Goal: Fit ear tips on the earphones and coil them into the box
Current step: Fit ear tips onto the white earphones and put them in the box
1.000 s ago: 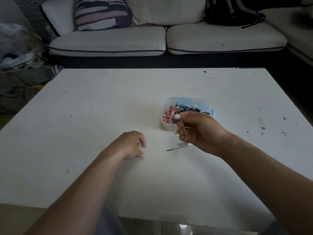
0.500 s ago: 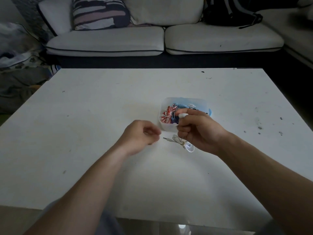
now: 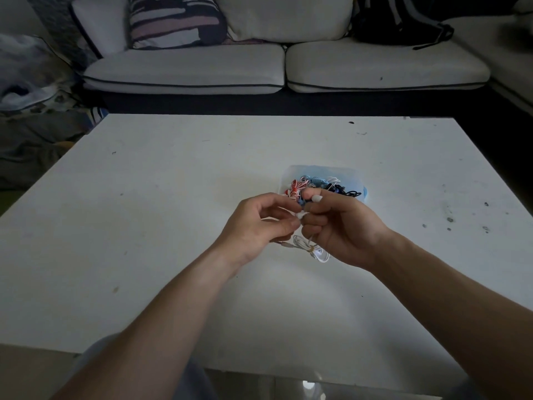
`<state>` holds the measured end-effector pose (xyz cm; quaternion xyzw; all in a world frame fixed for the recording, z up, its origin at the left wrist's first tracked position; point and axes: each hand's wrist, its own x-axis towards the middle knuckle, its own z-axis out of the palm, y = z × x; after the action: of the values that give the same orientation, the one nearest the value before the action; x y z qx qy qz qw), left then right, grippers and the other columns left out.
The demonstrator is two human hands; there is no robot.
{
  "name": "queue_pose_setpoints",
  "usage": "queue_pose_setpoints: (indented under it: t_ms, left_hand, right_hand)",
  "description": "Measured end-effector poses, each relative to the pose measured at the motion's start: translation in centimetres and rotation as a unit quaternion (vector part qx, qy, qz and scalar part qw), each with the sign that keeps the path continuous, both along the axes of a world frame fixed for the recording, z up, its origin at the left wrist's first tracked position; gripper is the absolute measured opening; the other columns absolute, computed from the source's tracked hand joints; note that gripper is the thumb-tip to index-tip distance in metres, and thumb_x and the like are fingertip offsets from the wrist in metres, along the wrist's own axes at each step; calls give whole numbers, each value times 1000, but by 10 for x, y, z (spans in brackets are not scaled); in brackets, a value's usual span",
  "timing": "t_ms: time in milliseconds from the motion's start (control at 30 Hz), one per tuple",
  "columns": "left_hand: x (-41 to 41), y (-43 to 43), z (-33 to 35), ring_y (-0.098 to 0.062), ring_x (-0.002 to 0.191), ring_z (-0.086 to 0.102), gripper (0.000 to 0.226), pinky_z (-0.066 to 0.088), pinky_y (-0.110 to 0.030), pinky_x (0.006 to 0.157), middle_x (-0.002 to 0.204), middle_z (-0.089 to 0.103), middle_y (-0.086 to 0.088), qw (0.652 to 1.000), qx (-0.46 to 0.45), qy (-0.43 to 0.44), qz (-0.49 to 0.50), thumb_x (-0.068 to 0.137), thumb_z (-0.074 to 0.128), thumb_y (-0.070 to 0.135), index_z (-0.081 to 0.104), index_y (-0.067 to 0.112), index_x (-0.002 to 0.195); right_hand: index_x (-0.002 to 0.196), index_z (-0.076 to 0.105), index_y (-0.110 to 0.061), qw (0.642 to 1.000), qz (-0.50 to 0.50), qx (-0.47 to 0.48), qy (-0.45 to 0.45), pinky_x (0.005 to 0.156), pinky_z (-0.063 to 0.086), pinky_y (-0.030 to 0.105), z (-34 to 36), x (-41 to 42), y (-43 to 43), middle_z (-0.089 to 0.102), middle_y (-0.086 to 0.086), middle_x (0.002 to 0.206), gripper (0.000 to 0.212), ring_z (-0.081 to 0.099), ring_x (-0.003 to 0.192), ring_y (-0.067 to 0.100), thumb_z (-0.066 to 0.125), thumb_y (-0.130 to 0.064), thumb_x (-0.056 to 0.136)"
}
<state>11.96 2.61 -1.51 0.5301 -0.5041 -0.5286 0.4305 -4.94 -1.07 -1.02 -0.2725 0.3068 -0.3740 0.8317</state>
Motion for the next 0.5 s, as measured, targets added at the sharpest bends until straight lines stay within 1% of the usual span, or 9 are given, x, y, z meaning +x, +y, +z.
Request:
queue_pose_setpoints:
  t_ms: [67, 133, 200, 300, 400, 500]
  left_hand:
    - [-1, -1, -2, -16, 68, 63, 21, 57, -30, 73, 77, 67, -2, 1000, 3, -1, 3, 85, 72, 0, 74, 17, 97]
    - [-4, -2, -4, -17, 68, 63, 18, 57, -27, 71, 81, 68, -5, 1000, 0, -6, 13, 85, 72, 0, 74, 12, 99]
    - [-6, -3, -4, -16, 68, 64, 15, 57, -27, 71, 86, 70, -9, 1000, -3, -14, 24, 85, 73, 1, 74, 7, 98]
    - [-5, -3, -3, -15, 69, 65, 13, 60, -30, 74, 84, 71, -8, 999, -9, -27, 36, 84, 75, 6, 76, 8, 97]
    - [-2, -3, -1, -13, 71, 67, 13, 58, -25, 72, 83, 71, -7, 998, -5, -27, 53, 84, 76, 8, 77, 9, 97]
    - [0, -4, -1, -15, 70, 67, 11, 57, -23, 71, 84, 70, -8, 998, 0, -28, 65, 84, 76, 8, 76, 9, 95]
  right_hand:
    - [86, 55, -12, 1000, 2, 9, -10, 48, 31, 19, -1, 1, 0, 52, 1, 68, 27, 30, 48, 8, 35, 7, 91]
    - [85, 55, -11, 1000, 2, 14, -14, 46, 32, 19, -1, 2, 0, 50, 4, 70, 26, 28, 47, 8, 36, 6, 91]
    - [85, 54, -11, 1000, 3, 6, 2, 46, 32, 19, -2, 2, 0, 51, 7, 69, 25, 29, 48, 8, 37, 7, 91]
    - [86, 54, -10, 999, -5, -32, 38, 48, 34, 19, -2, 2, 0, 55, 5, 67, 24, 36, 49, 9, 41, 9, 92]
    - [89, 61, -9, 992, -20, -79, 100, 53, 40, 22, -1, 0, 0, 60, 7, 72, 19, 44, 54, 12, 52, 7, 93]
    - [94, 68, -5, 975, -19, -138, 173, 56, 42, 26, -2, -1, 0, 56, 13, 78, 11, 46, 56, 16, 61, 3, 91]
